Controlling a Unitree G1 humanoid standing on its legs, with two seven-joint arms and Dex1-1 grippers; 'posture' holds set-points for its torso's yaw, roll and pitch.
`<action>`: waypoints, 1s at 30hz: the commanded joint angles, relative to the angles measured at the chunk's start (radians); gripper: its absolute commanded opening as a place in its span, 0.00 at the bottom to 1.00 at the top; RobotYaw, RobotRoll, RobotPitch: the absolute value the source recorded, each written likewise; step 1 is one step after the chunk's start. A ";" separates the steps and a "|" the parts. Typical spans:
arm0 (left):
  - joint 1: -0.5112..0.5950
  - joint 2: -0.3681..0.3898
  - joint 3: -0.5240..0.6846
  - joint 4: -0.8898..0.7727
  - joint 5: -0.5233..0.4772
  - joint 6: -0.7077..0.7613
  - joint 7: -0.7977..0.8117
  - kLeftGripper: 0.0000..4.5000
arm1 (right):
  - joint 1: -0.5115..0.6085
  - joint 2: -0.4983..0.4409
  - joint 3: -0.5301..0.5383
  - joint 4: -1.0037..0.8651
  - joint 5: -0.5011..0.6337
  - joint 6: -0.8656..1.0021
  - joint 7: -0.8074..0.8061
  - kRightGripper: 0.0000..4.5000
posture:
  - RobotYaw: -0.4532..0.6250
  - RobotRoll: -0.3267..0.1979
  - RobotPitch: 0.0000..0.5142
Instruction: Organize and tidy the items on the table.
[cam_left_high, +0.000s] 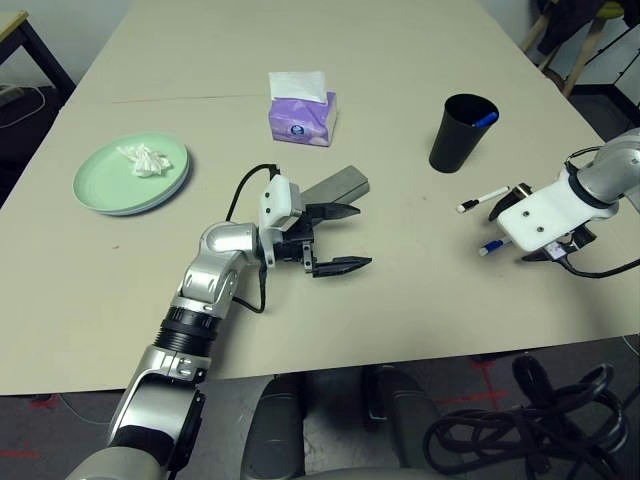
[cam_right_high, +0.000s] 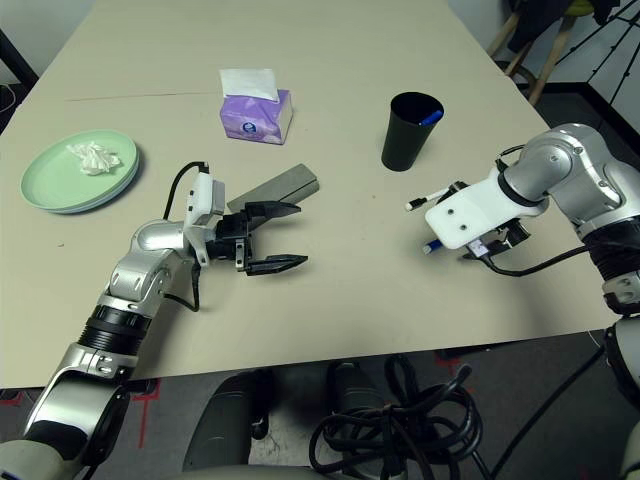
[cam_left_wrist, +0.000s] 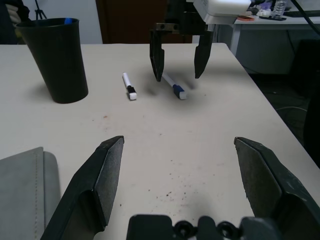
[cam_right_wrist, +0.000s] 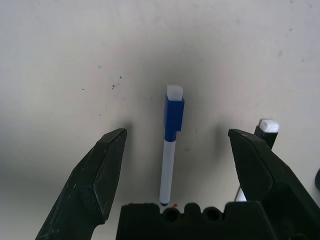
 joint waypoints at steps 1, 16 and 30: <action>0.002 0.007 -0.004 -0.015 -0.010 0.009 0.002 0.99 | 0.003 -0.003 0.009 -0.008 0.002 -0.009 0.020 1.00 | 0.49 0.62 0.43; -0.013 0.008 -0.003 -0.016 -0.012 0.020 0.018 0.99 | 0.019 0.026 0.025 0.036 -0.043 -0.046 0.003 1.00 | 0.49 0.62 0.46; -0.007 0.014 0.001 -0.022 -0.012 0.022 0.030 1.00 | 0.013 0.036 0.047 0.081 -0.071 -0.044 0.011 0.61 | 0.50 0.62 0.45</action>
